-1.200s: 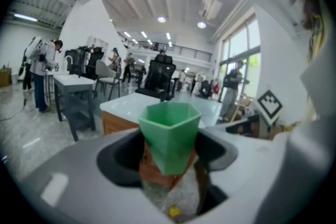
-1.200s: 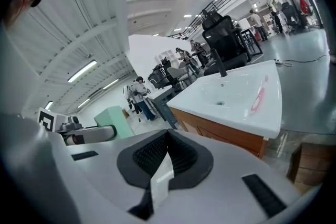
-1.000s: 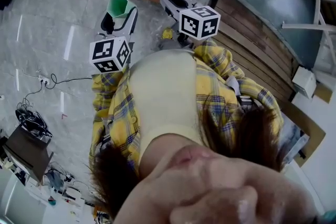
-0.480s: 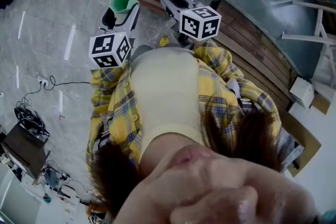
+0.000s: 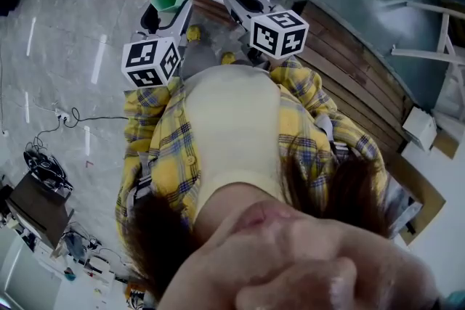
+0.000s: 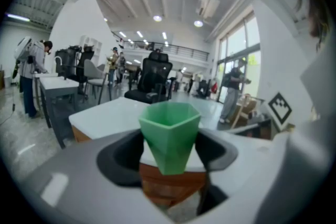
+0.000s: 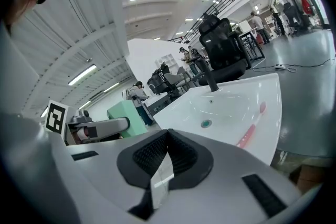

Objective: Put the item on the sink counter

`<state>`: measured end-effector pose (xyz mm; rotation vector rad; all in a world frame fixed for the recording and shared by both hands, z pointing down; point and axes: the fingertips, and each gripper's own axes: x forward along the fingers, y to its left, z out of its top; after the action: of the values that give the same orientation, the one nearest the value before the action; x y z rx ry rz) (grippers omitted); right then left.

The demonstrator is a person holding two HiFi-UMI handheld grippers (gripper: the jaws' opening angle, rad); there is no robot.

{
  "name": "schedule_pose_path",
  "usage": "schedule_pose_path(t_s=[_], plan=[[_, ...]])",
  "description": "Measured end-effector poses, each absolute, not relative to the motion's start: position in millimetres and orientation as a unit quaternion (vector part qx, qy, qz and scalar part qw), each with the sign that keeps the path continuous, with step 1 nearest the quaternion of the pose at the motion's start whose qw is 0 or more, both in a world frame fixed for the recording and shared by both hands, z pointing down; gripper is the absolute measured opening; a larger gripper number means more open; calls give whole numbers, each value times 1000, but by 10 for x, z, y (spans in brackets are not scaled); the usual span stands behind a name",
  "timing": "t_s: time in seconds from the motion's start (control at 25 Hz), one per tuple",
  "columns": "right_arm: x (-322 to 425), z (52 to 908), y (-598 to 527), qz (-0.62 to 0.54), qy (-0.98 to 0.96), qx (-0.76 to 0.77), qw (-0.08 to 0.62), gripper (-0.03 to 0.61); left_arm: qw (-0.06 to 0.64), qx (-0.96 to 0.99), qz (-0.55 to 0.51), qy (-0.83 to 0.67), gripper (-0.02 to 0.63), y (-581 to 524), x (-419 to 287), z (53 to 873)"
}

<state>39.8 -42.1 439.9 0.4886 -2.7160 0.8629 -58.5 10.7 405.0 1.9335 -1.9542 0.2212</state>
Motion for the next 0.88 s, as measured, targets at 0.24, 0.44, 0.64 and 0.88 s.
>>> schedule_pose_path(t_s=[0.24,0.44,0.64,0.88], plan=[[277,4374,-736,289,-931,189,116,13,172,706,76,-683,305,-365,-787,4026],[92,4411,-1022,295,-925,207,124,13,167,716,84,-673,305,-706,-1027,4000],[-126,4430,-1309,305,-917,225,125,13,174,725,87,-661,305,-1071,-1312,4015],[-331,4447,-1553,311,-909,245,128,12,170,738,98,-645,305,-1402,-1550,4015]])
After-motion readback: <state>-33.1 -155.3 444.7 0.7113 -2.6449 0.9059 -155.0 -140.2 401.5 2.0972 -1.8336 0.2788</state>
